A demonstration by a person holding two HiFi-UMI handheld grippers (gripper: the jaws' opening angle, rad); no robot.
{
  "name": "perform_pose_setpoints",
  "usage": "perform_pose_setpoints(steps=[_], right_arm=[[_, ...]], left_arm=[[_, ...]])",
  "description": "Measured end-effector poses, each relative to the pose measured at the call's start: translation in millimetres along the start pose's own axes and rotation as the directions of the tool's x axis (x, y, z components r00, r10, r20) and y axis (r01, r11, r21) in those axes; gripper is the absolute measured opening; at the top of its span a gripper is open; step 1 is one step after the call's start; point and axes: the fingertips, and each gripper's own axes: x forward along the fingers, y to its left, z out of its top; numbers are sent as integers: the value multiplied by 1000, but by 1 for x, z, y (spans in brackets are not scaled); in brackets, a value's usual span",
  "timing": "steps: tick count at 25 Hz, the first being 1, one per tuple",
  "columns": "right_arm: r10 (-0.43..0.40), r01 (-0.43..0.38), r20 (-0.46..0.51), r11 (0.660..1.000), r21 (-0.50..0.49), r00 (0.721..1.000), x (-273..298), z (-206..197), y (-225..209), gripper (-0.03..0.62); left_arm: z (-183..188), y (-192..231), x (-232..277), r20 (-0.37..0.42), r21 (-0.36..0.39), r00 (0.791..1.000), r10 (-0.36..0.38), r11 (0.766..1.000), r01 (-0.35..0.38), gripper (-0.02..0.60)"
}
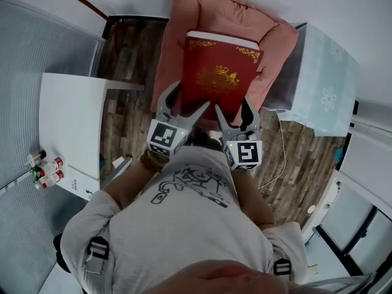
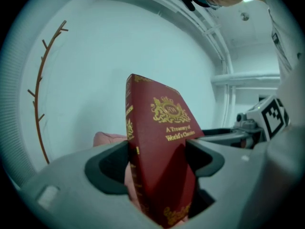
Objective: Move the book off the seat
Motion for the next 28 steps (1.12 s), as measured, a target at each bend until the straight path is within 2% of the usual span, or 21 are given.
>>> perform_pose_setpoints(steps=[5,9,13,17,20,22,26,28], right_arm=[[-22,25,63,999,-49,998,-21,36,18,316],[-55,59,85,997,-49,995,-28,43,25,316],[-121,124,85,992,-32,989,-43,39,23,316],[-222,224,100,974,-13,970,-68,35,12,316],[-329,326,123,944,40,936,-106,30,-1,316],[-402,399,90,916,52,911,-135,21,-11,316],[-516,512,63,856,68,854,-161,6,-21,316],[-582,576,53,812,90,812,-190,-1,-28,316]], left_arm=[[40,-12,-26,80,21,997,-13,1000,11,368],[52,-15,-32,93,42,995,-45,998,42,367],[55,-27,-30,86,75,990,-115,991,109,366],[52,-52,-22,65,88,975,-213,974,207,366],[48,-90,-14,39,107,949,-313,946,307,365],[45,-119,-8,17,123,923,-384,917,379,366],[35,-149,4,-12,124,864,-503,857,501,366],[30,-179,7,-32,125,824,-566,815,566,365]])
